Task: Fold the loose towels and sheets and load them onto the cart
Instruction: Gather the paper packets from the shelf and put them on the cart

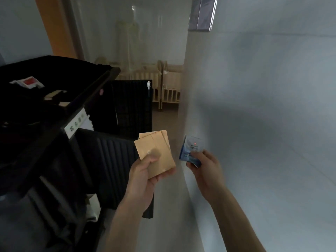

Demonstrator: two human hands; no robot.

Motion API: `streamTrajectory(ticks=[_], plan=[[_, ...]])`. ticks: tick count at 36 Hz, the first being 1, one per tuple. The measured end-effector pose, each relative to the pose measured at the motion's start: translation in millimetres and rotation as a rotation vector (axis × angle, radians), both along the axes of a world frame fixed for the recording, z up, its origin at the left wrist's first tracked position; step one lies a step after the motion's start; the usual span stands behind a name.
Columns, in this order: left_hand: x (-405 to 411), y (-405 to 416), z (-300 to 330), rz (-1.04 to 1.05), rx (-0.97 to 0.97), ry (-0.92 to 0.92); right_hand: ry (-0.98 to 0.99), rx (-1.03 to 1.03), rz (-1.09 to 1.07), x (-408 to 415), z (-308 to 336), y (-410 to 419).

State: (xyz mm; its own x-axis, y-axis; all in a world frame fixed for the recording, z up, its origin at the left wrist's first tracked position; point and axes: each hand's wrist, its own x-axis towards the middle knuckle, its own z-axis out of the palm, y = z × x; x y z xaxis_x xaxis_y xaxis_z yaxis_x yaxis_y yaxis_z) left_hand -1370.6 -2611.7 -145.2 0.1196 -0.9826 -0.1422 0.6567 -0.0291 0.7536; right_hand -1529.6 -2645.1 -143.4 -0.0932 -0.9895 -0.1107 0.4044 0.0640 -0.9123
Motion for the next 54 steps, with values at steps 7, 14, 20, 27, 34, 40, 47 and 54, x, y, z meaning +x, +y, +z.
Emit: streamTrajectory(ticks=[7,14,20,27,34,40,47,54], plan=[[16.9,-127.1,15.2,-0.031,-0.053,-0.019,-0.012,-0.006,-0.024,-5.1,10.4,-120.0],[22.0,-228.3,13.3,0.03,-0.053,-0.032,-0.077,-0.023,0.048,-5.8,2.4,-243.5],[11.8,-294.3,15.5,0.228,0.009,-0.053,-0.164,0.087,0.237,29.1,-0.6,-345.3],[49.4,-333.4,21.1,0.506,-0.022,-0.088,-0.105,-0.024,0.5,98.2,22.9,-420.6],[111.6,-335.9,30.1,0.767,0.004,-0.238,-0.11,-0.071,0.749,171.0,21.4,-453.9],[152.9,-379.1,18.2,0.884,0.032,-0.208,-0.081,-0.066,0.883,234.3,9.6,-485.6],[201.8,-456.5,-11.4,0.965,0.046,-0.055,0.006,-0.025,0.97,297.1,-9.7,-554.2],[243.0,-501.5,-29.9,1.013,0.065,0.015,0.008,0.069,1.077,356.3,-16.4,-613.6]])
